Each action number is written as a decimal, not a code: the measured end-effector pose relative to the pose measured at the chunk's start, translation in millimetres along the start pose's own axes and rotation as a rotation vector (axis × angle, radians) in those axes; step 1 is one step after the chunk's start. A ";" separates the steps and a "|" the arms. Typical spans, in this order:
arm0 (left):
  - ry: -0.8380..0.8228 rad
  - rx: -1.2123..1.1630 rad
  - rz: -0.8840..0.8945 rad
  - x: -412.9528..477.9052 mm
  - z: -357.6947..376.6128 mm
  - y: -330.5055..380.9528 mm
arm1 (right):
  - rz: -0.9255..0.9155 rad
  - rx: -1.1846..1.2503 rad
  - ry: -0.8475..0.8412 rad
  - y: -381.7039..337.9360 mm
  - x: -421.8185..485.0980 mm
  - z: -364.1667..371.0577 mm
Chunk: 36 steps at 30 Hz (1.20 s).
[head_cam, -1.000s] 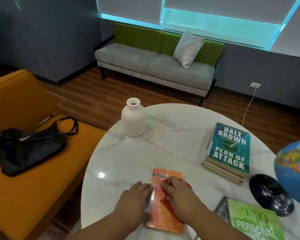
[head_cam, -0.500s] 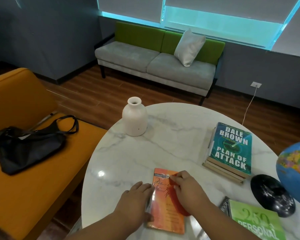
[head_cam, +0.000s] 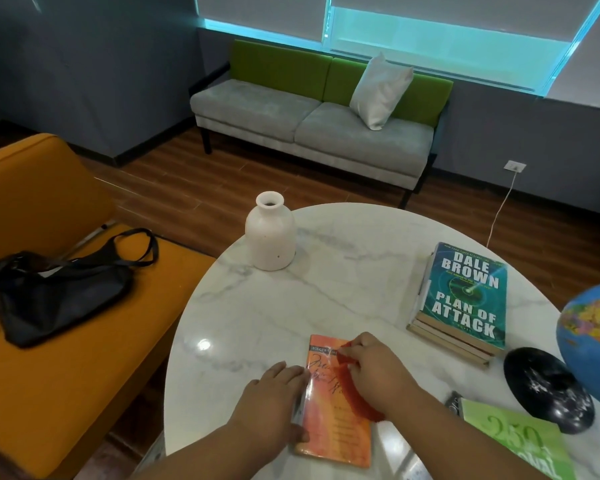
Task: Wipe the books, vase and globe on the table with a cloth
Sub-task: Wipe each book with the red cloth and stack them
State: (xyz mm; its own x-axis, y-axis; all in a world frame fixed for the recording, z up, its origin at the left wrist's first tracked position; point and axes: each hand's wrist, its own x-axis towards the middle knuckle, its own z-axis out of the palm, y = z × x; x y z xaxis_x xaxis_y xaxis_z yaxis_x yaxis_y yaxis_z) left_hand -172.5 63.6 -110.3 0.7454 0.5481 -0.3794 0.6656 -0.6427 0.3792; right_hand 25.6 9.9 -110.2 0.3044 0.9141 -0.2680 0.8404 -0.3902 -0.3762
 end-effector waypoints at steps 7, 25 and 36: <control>-0.003 0.000 0.001 1.1 1.4 0.5 | -0.024 0.018 -0.007 -5.4 3.6 2.2; 0.024 0.005 0.010 1.8 6.3 -4.2 | -0.100 -0.010 0.008 -10.7 7.4 1.1; 0.138 0.023 -0.079 -1.9 16.7 -6.1 | -0.288 -0.070 -0.029 -11.3 -2.5 5.7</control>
State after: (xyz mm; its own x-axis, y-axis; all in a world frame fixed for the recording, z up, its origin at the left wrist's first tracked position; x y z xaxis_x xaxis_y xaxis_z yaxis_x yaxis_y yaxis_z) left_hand -178.6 57.5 -126.0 0.6895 0.6649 -0.2873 0.7228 -0.6058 0.3326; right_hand 12.8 11.5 -110.3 0.0364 0.9822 -0.1844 0.9194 -0.1052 -0.3791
